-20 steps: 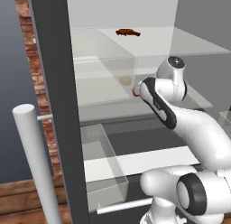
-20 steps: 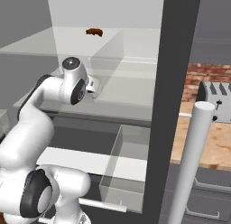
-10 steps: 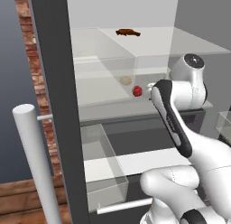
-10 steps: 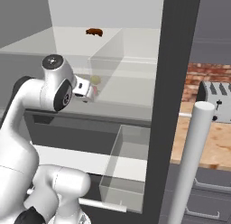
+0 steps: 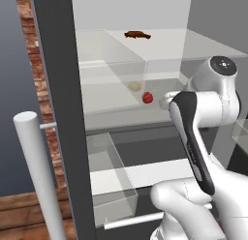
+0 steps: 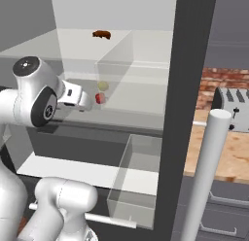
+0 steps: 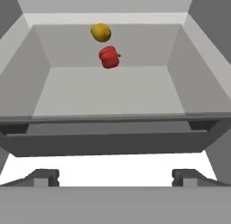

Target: Transport the steak and bell pepper to the fridge. Place the steak on the rack containing meat and place the bell pepper on the rack containing the vegetable, ensuring meats and vegetables are on different racks.

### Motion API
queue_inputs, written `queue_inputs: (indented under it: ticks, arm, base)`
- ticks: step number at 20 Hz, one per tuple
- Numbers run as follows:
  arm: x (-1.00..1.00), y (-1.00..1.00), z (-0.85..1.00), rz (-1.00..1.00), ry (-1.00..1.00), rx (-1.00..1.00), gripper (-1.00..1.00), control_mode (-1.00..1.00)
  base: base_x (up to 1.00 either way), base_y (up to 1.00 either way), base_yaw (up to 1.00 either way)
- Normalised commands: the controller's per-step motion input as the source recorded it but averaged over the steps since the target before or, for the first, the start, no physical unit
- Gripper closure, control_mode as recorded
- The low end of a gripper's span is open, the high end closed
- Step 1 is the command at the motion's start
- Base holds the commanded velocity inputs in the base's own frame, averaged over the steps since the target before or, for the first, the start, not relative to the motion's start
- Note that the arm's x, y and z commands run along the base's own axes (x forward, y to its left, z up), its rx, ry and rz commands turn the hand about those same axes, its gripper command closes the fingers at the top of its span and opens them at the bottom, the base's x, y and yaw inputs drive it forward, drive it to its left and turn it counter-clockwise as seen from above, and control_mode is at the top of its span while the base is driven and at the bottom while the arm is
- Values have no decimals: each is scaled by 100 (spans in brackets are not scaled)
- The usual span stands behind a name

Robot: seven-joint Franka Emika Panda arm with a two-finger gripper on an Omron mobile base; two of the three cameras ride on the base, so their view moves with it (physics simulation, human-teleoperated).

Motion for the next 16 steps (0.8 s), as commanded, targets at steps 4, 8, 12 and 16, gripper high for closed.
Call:
queue_inputs:
  ticks: [4,8,12,16]
  arm:
    - [-61,0,17,0,-2,0,-100,-100]
    - [-58,0,16,0,-3,0,-100,100]
    - [0,0,0,0,0,0,-100,100]
    - [0,0,0,0,0,0,-100,100]
  base:
    - [0,0,0]
    - [-25,0,0]
    - [-100,0,0]
    - [-100,6,0]
